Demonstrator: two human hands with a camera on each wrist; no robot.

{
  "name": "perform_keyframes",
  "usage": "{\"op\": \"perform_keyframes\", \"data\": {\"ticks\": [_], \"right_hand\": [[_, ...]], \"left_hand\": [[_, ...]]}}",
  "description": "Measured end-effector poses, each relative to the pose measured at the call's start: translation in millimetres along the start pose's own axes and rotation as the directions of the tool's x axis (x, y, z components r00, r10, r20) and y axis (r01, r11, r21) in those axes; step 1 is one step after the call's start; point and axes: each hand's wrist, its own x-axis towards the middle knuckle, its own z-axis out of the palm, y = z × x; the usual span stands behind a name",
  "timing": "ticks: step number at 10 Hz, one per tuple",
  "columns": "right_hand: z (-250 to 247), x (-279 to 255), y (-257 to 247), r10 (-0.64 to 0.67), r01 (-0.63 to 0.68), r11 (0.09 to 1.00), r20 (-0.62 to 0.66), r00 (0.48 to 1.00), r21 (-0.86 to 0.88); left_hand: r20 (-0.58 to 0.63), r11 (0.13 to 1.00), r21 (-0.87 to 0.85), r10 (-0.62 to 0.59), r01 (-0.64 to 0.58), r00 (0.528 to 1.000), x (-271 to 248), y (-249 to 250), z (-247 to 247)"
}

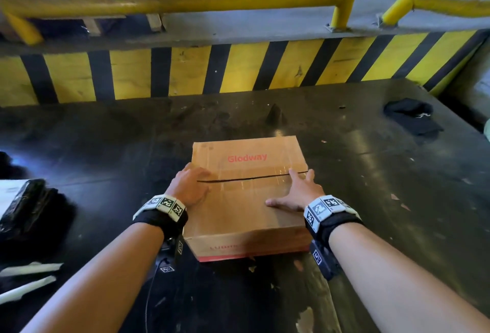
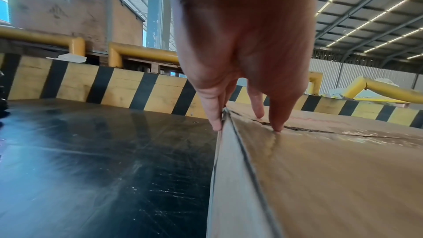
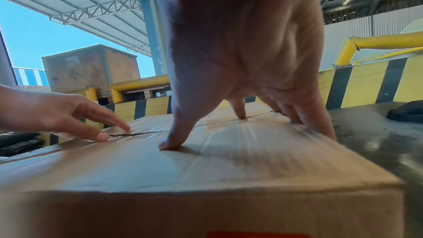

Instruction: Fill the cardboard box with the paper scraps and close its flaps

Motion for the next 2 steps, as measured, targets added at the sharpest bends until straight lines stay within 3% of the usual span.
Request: {"op": "perform_keyframes", "data": {"ticks": [1,2], "right_hand": [[-4,0,4,-0.008,0.008,1.0,0.039,0.999,-0.011],[-18,-13,16,-0.082,0.083,0.997,0.108,0.991,-0.009]], "left_hand": [[0.02,0.98,-0.197,0.032,-0.028,0.999,-18,-6,6],[-0.112,0.926,-0.378,-0.067,0.02,0.991,-67,-26,16]]}}
